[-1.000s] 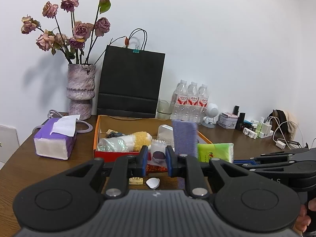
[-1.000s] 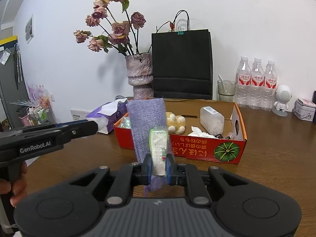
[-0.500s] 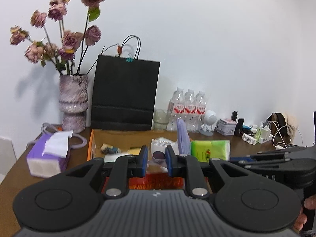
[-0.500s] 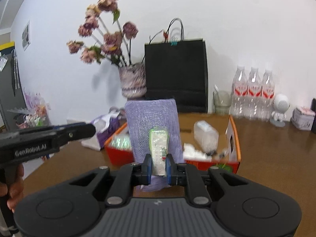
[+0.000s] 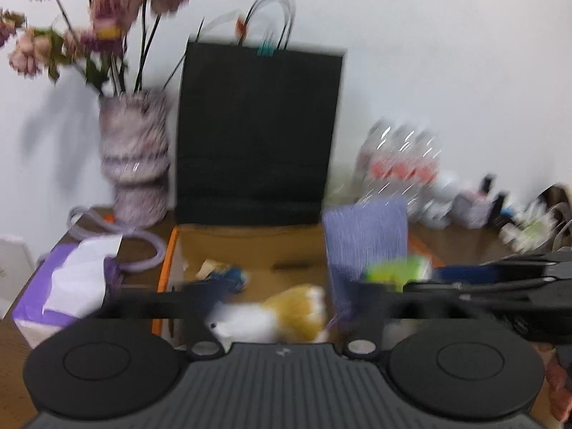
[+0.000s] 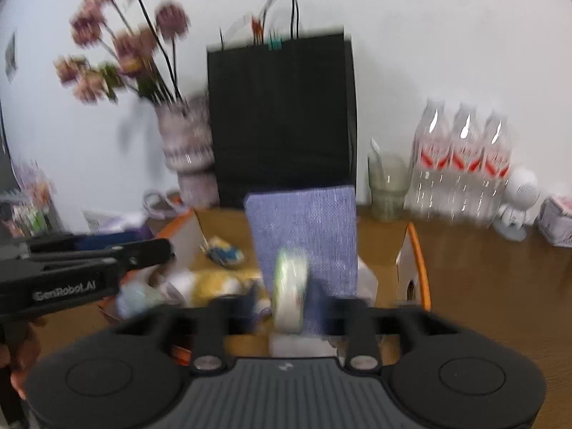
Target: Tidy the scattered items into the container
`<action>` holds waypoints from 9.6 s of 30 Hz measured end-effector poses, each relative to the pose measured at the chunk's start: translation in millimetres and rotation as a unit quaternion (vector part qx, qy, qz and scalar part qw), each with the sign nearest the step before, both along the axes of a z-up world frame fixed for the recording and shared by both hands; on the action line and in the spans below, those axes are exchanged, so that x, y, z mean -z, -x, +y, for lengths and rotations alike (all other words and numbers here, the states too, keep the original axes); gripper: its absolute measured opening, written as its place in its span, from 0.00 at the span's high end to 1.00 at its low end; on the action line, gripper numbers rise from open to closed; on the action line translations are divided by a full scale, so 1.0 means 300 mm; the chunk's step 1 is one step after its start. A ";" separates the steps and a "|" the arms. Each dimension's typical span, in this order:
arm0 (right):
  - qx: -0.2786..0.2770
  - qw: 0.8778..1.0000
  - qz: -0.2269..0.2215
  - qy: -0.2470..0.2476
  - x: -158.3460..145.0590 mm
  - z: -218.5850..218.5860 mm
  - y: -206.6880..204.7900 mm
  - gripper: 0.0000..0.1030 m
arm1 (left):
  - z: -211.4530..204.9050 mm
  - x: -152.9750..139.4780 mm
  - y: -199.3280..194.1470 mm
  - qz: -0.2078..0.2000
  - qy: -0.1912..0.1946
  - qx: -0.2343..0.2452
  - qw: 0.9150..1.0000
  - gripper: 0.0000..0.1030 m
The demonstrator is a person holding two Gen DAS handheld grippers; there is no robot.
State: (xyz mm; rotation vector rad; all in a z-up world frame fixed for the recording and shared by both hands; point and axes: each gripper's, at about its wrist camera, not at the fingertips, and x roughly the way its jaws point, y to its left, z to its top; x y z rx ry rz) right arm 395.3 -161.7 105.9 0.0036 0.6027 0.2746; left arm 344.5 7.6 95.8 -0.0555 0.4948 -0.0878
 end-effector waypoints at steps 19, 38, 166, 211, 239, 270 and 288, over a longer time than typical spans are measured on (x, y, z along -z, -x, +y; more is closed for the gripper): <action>0.024 0.999 0.009 0.020 0.078 -0.034 0.024 0.00 | 0.039 0.061 0.020 0.023 -0.016 -0.029 0.999 0.00; 0.041 0.997 0.043 0.045 0.187 -0.064 0.391 0.00 | 0.083 0.083 0.383 0.029 -0.009 -0.033 0.999 0.00; 0.052 0.998 -0.007 0.025 0.115 0.022 -0.056 0.00 | 0.001 0.089 -0.031 -0.020 0.003 -0.052 0.998 0.00; 0.059 0.997 0.033 0.021 0.319 -0.205 0.273 0.00 | -0.164 0.311 0.230 0.068 -0.011 0.029 0.997 0.72; 0.066 0.997 -0.021 0.021 0.053 -0.050 0.092 0.00 | -0.036 -0.008 0.104 -0.068 0.049 -0.013 0.996 0.72; 0.072 0.997 0.010 0.029 0.105 -0.057 -0.006 0.00 | -0.038 0.094 -0.015 0.007 0.009 -0.049 0.999 0.00; 0.072 0.997 -0.012 0.028 0.036 -0.051 0.128 0.00 | -0.041 0.022 0.151 -0.031 0.008 -0.046 0.998 0.00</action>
